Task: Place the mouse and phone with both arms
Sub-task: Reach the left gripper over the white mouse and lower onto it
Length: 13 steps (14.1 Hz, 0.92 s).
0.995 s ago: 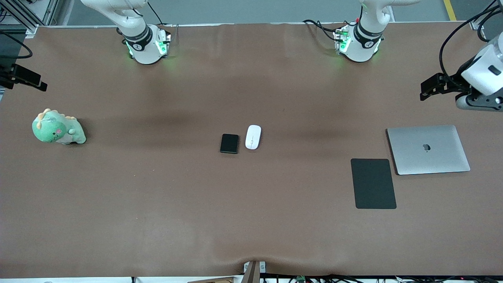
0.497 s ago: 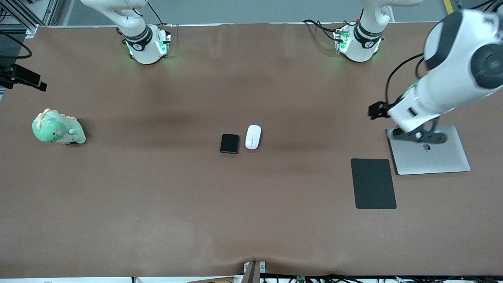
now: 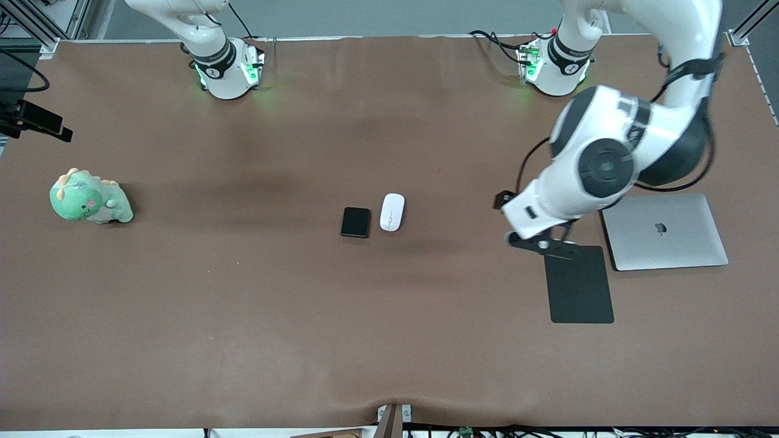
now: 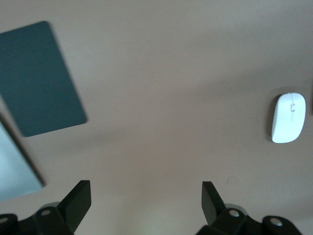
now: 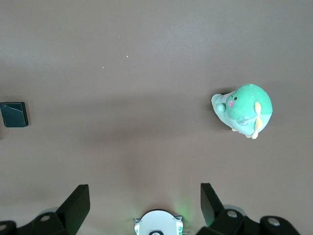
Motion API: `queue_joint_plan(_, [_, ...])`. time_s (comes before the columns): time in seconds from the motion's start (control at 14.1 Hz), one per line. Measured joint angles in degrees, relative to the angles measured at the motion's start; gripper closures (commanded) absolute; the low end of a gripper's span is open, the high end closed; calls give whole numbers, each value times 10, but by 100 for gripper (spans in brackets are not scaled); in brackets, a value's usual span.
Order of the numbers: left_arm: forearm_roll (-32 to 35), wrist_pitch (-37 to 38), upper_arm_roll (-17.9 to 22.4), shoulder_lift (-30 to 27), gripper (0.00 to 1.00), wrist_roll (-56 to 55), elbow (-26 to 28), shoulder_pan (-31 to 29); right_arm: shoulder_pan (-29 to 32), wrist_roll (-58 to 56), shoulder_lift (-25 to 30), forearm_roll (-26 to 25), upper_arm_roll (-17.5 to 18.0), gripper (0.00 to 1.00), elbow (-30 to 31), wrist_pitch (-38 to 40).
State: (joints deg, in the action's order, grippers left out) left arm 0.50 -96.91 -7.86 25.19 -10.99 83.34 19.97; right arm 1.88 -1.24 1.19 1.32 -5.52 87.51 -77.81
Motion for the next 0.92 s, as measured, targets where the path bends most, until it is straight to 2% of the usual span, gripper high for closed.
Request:
queue_joint_plan(0.36, [0, -92, -1, 75, 0, -42, -2, 75, 0, 0, -6, 0, -1, 0, 0, -1])
queue_joint_plan(0.71, [0, -162, -2, 118, 0, -143, -5, 146, 0, 0, -45, 1, -1, 0, 1, -17])
queue_joint_plan(0.92, [0, -208, -1, 154, 0, -194, -5, 187, 0, 0, -47, 1, -1, 0, 1, -30])
